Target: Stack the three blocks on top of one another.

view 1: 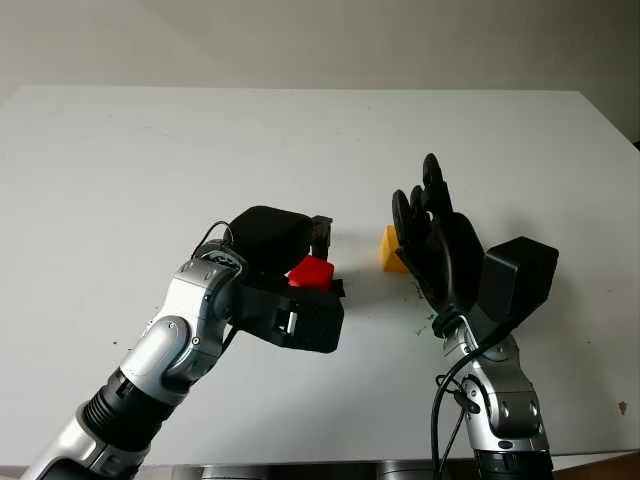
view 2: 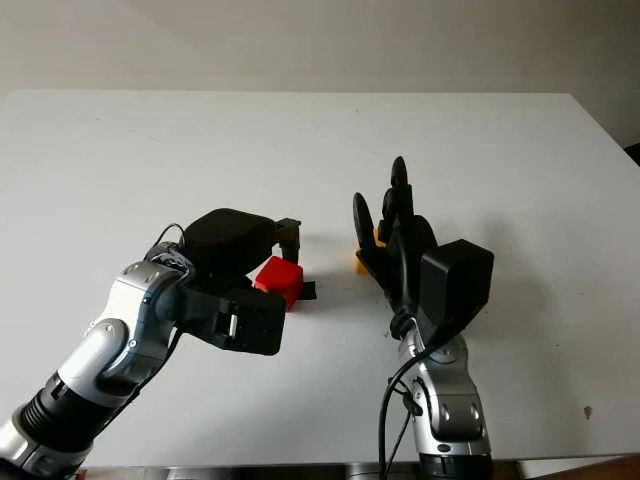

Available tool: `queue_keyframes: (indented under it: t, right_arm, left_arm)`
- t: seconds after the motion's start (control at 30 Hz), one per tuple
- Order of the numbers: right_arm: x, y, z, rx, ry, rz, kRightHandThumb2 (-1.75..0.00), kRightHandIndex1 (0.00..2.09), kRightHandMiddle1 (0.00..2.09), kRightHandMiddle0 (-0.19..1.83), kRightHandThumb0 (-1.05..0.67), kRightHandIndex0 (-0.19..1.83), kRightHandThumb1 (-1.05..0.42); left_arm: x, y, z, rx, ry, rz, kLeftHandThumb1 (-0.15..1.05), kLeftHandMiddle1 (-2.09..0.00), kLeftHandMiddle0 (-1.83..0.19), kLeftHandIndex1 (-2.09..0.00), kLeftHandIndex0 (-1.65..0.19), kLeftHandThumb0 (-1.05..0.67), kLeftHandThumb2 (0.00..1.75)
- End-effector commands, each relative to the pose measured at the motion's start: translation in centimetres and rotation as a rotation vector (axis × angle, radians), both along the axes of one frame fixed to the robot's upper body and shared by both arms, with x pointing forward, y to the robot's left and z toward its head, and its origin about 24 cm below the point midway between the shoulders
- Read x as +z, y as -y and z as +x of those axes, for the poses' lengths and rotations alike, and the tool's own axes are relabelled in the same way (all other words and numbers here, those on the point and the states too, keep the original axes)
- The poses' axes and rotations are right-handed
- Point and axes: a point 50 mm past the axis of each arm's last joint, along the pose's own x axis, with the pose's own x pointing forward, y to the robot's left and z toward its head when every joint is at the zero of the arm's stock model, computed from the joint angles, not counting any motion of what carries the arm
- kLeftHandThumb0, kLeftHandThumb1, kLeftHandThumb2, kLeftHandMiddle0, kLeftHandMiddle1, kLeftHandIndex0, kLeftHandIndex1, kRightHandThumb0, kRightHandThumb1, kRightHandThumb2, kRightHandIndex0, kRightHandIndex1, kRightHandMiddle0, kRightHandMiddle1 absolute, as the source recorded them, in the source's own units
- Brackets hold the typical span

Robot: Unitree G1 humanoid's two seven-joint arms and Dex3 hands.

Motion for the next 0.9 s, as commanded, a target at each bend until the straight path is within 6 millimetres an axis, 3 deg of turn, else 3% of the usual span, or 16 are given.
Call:
queue_keyframes:
  t: [0.0, 0.23, 0.33, 0.43, 0.53, 0.57, 0.7, 0.87]
  right_arm:
    - [0.1, 0.0, 0.0, 0.001, 0.008, 0.004, -0.5, 0.02, 0.05, -0.19, -0.65, -0.19, -1.05]
    - [-0.1, 0.1, 0.0, 0.004, 0.003, 0.004, -0.49, 0.02, 0.05, -0.18, -0.65, -0.19, -1.05]
    - [0.0, 0.1, -0.1, 0.006, 0.004, -0.009, -0.5, 0.03, 0.05, -0.18, -0.65, -0.19, -1.05]
    - [0.0, 0.2, 0.0, 0.005, 0.005, -0.007, -0.51, 0.02, 0.06, -0.18, -0.64, -0.19, -1.05]
    - [0.0, 0.2, -0.1, 0.006, 0.008, -0.003, -0.5, 0.02, 0.06, -0.18, -0.64, -0.19, -1.05]
    - [0.0, 0.2, -0.1, 0.006, 0.007, 0.0, -0.5, 0.02, 0.06, -0.18, -0.65, -0.19, -1.05]
    - [0.0, 0.2, -0.1, 0.014, 0.005, -0.002, -0.5, 0.03, 0.06, -0.18, -0.65, -0.19, -1.05]
    - [0.0, 0.3, -0.1, 0.014, 0.016, 0.0, -0.49, 0.03, 0.06, -0.18, -0.64, -0.19, -1.05]
  left_arm:
    - [-0.8, 0.0, 0.0, 0.004, -0.025, 0.012, 0.99, -0.08, -0.34, -1.88, -0.24, -0.36, 0.06]
    - [-0.9, 0.2, -0.1, 0.001, -0.038, 0.007, 0.98, -0.11, -0.33, -1.82, -0.28, -0.4, 0.05]
    - [-1.1, 0.3, -0.1, 0.0, -0.027, 0.001, 0.98, -0.09, -0.28, -1.71, -0.18, -0.46, 0.05]
    - [-1.1, 0.4, -0.3, -0.007, -0.016, 0.007, 0.97, -0.03, -0.08, -1.29, 0.08, -0.6, 0.05]
    - [-1.0, 0.3, -0.7, -0.03, -0.021, 0.017, 0.98, -0.04, 0.13, -0.55, 0.09, -0.69, 0.05]
    - [-0.9, 0.3, -0.8, -0.04, -0.03, 0.017, 0.99, -0.04, 0.15, -0.4, 0.09, -0.71, 0.05]
    - [-0.6, 0.2, -1.3, -0.073, -0.113, -0.04, 0.97, 0.0, 0.19, -0.06, 0.18, -0.74, 0.05]
    - [-0.1, -0.2, -2.4, -0.121, -0.149, -0.12, 0.96, 0.0, 0.19, 0.0, 0.19, -0.82, 0.05]
